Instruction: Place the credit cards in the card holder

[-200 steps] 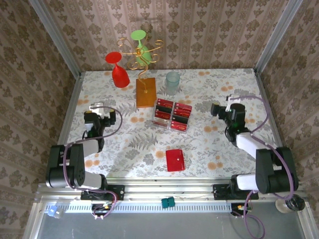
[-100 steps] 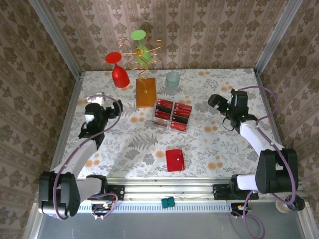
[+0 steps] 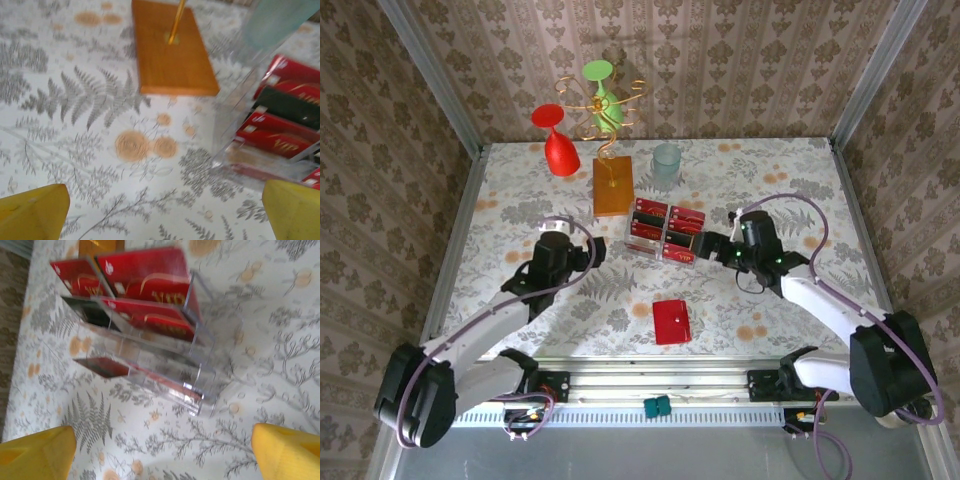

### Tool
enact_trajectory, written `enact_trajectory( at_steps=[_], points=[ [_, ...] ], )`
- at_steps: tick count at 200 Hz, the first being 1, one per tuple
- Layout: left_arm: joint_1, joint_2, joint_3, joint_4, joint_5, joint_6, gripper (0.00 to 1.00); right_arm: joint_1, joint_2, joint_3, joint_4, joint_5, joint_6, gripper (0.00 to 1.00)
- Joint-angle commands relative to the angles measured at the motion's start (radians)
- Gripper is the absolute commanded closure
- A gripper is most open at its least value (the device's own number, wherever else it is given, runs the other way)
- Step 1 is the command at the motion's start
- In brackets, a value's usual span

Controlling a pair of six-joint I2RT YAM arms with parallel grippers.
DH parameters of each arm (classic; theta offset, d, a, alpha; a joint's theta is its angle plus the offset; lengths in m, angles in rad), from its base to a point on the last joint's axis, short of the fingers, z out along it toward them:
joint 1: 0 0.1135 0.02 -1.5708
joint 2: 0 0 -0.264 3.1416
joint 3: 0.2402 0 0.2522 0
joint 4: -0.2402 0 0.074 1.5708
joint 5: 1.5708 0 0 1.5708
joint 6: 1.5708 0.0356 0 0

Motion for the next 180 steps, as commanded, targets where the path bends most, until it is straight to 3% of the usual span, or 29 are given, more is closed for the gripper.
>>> enact_trajectory(
  at_steps=[1,35,87,180],
  points=[
    [-0.005,0.084,0.066,-0.106,-0.086,-0.072,0.0,0.076,-0.004,-0.005,-0.097,0.137,-0.017,0.1],
    [-0.006,0.248,0.19,-0.145,-0.128,-0.056,0.0,0.167,0.083,0.049,-0.196,0.276,-0.072,0.12],
    [-0.005,0.49,0.366,-0.185,-0.153,-0.049,0.0,0.21,0.233,0.117,-0.227,0.384,-0.103,0.12],
    [-0.016,0.68,0.511,-0.221,-0.142,-0.044,0.0,0.221,0.364,0.204,-0.236,0.501,-0.133,0.12]
  ],
)
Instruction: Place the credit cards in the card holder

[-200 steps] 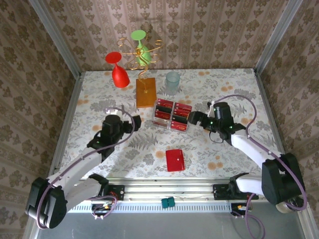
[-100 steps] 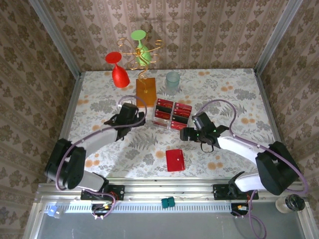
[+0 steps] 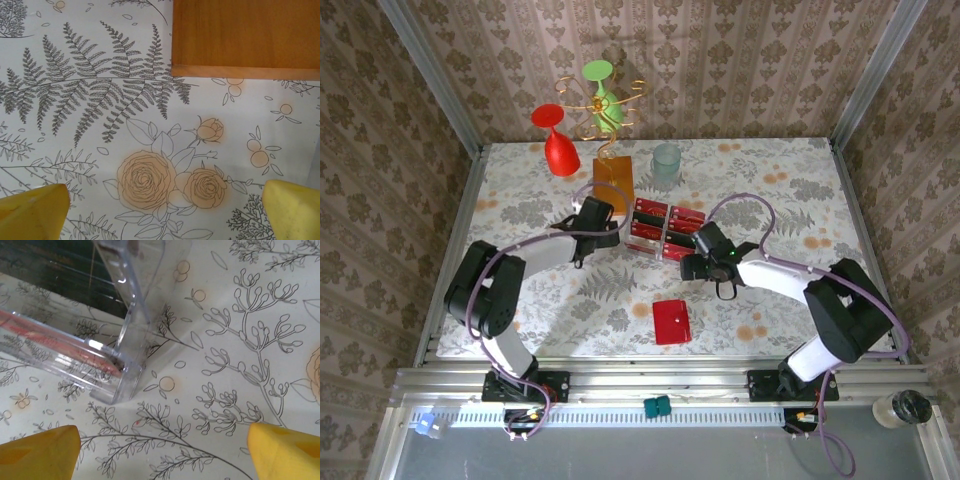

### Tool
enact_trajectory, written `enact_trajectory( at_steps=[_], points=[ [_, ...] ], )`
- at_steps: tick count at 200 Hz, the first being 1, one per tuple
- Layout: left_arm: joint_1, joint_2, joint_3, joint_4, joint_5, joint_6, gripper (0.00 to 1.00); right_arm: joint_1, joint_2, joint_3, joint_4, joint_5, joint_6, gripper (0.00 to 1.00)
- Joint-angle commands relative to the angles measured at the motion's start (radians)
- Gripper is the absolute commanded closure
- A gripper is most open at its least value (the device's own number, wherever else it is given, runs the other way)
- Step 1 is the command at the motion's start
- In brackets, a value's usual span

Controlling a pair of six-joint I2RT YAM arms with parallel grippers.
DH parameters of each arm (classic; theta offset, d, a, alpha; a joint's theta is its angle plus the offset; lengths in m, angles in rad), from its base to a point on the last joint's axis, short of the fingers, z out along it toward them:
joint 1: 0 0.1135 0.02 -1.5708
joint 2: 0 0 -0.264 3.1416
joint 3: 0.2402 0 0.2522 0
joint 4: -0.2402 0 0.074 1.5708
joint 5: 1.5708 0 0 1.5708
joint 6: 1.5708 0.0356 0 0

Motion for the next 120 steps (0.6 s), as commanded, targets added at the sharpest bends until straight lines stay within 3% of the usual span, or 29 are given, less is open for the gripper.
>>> enact_trajectory(
  at_steps=[1,55,120],
  points=[
    [-0.015,0.031,0.049,-0.028,-0.007,-0.002,0.0,0.004,0.029,0.045,-0.032,0.074,-0.018,0.12],
    [-0.058,0.099,0.111,-0.025,-0.003,0.015,0.0,-0.014,0.085,0.109,-0.053,0.129,-0.035,0.12],
    [-0.119,0.175,0.222,-0.022,0.0,0.019,0.0,-0.143,0.086,0.108,-0.065,0.126,-0.069,0.12]
  ],
)
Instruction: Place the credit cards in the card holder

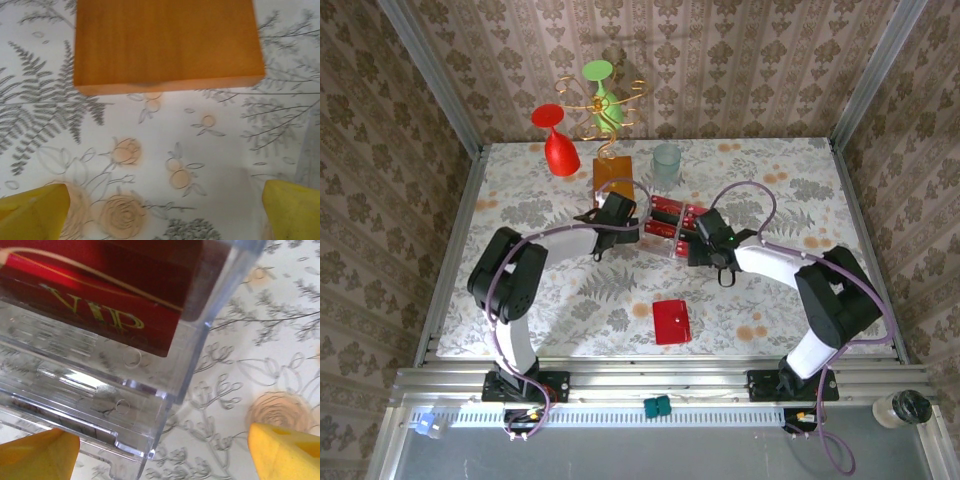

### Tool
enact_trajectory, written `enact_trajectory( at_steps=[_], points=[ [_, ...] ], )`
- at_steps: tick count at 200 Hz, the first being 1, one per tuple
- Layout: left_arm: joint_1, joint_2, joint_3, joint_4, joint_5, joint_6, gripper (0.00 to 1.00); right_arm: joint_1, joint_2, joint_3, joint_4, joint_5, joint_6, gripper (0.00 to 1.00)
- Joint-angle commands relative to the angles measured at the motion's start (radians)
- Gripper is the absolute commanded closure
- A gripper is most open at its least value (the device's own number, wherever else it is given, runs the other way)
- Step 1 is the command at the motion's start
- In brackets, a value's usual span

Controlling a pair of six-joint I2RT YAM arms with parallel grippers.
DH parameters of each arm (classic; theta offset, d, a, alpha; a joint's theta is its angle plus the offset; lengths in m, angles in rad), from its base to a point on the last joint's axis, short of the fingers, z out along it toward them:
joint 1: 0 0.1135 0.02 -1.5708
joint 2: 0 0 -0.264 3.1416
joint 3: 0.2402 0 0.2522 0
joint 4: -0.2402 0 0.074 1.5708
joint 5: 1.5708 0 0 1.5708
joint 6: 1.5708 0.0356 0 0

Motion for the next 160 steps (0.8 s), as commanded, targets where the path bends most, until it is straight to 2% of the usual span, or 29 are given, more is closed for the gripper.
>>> enact_trajectory(
  at_steps=[1,48,77,89,134,160],
  points=[
    [-0.026,0.026,0.057,-0.011,-0.001,0.014,0.0,-0.049,0.008,0.015,-0.037,0.039,-0.023,0.12],
    [-0.044,0.06,0.119,-0.027,0.01,0.014,0.0,-0.119,-0.013,0.021,-0.049,-0.009,-0.054,0.11],
    [-0.041,0.024,0.097,-0.025,-0.003,0.033,0.0,-0.119,-0.12,-0.007,-0.065,-0.057,-0.057,0.06],
    [-0.034,-0.01,0.079,-0.024,-0.005,0.038,0.0,-0.119,-0.176,-0.027,-0.071,-0.059,-0.048,0.0],
    [-0.022,-0.181,-0.023,-0.03,0.009,0.039,0.0,-0.122,-0.372,-0.052,-0.153,-0.025,0.032,0.0],
    [-0.023,-0.302,-0.122,-0.022,0.056,0.009,0.0,-0.126,-0.434,-0.073,-0.163,-0.177,0.03,0.0]
  ],
)
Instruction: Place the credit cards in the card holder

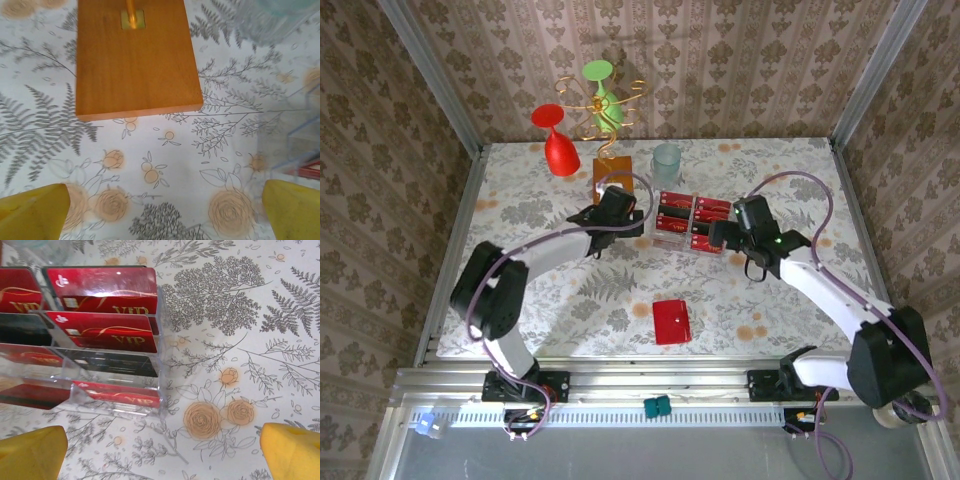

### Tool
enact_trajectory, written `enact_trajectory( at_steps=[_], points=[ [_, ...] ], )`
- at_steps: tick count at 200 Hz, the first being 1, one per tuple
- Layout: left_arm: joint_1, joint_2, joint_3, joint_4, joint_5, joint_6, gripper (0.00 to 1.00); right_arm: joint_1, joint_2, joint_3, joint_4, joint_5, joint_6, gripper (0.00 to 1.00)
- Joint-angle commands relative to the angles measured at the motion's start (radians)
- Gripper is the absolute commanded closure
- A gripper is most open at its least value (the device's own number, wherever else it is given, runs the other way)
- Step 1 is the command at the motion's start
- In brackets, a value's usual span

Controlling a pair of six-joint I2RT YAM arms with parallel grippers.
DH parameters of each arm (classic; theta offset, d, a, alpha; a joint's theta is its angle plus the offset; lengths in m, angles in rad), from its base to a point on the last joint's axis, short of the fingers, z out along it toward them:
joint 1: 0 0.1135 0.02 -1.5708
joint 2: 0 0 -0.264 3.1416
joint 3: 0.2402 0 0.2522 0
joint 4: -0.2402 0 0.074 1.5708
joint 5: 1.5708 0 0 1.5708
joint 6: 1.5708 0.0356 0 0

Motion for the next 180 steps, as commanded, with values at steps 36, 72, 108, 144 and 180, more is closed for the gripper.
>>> enact_trajectory(
  at_steps=[36,72,108,144,180],
  points=[
    [-0.002,-0.281,-0.215,-0.002,0.147,-0.061,0.0,-0.004,-0.165,-0.184,0.034,-0.411,0.1,0.1],
    [-0.008,-0.43,-0.353,-0.03,0.222,-0.19,0.0,0.033,-0.31,-0.337,0.03,-0.544,0.243,0.27],
    [-0.011,-0.497,-0.492,0.043,0.255,-0.378,0.0,0.11,-0.357,-0.455,0.042,-0.607,0.346,0.45],
    [-0.028,-0.479,-0.484,0.041,0.334,-0.377,0.0,0.214,-0.352,-0.512,0.115,-0.598,0.434,0.61],
    [-0.103,-0.447,-0.429,0.01,0.285,-0.344,0.0,0.323,-0.317,-0.526,0.173,-0.541,0.495,0.63]
  ],
)
